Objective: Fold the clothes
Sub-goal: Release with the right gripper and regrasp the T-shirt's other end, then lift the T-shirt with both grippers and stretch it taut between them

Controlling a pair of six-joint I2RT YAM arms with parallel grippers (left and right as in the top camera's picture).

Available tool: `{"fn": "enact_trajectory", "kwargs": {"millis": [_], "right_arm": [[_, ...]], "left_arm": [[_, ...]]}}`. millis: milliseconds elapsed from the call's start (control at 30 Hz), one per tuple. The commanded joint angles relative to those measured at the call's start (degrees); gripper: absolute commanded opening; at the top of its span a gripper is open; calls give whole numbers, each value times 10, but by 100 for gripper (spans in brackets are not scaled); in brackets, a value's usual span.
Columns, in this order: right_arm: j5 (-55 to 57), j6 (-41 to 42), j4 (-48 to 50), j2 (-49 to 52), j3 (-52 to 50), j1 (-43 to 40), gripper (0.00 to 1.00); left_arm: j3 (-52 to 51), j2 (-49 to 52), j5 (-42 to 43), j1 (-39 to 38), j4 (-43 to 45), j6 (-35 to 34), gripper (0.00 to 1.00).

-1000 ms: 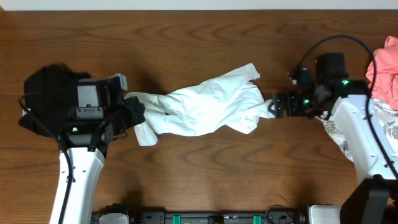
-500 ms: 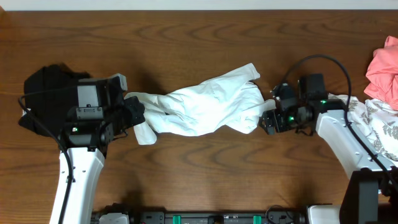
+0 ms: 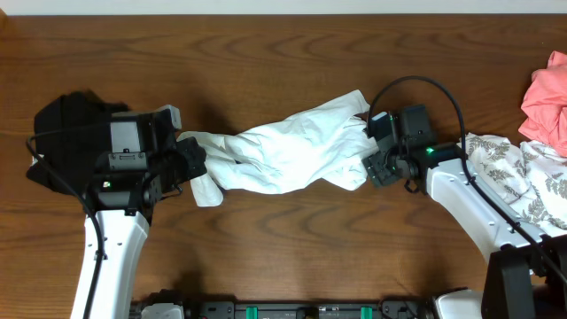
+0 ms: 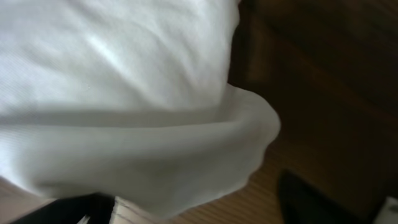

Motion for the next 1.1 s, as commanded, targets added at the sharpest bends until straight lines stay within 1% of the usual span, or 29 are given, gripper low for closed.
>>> {"fn": "enact_trajectory", "kwargs": {"millis": [0, 67, 100, 133, 167, 233, 300, 367, 500, 600, 733, 800, 867, 933, 1000, 1067], "right_arm": [[21, 11, 2, 17, -3, 1, 60], [21, 21, 4, 27, -3, 1, 52], [20, 23, 5, 32, -3, 1, 50], [21, 28, 7, 38, -3, 1, 47], [20, 31, 8, 41, -3, 1, 41], [21, 42, 13, 47, -3, 1, 18], [21, 54, 22, 46, -2, 1, 8], [25, 72, 32, 38, 0, 1, 1], [37, 88, 33, 7, 16, 1, 1], [71, 88, 0, -28, 45, 0, 1], [131, 76, -59, -84, 114, -3, 1], [139, 62, -84, -108, 157, -10, 1], [139, 56, -102, -134, 214, -26, 1], [137, 57, -106, -148, 254, -44, 1], [124, 60, -104, -157, 288, -64, 1], [129, 43, -110, -158, 318, -84, 1]], "left_arm": [[3, 0, -3, 0, 0, -5, 6], [3, 0, -3, 0, 0, -5, 6], [3, 0, -3, 0, 0, -5, 6], [3, 0, -3, 0, 0, -5, 6], [3, 0, -3, 0, 0, -5, 6], [3, 0, -3, 0, 0, -5, 6], [3, 0, -3, 0, 0, -5, 6], [3, 0, -3, 0, 0, -5, 6], [3, 0, -3, 0, 0, -5, 6], [3, -4, 3, 0, 7, -12, 6], [20, -26, 45, 0, 43, -20, 6], [39, -42, 43, 0, 53, -44, 6], [62, -63, 40, 0, 70, -48, 6], [78, -80, 1, 0, 78, -48, 6], [84, -96, -75, 0, 78, -49, 6], [84, -104, -140, 0, 68, -67, 6]]}}
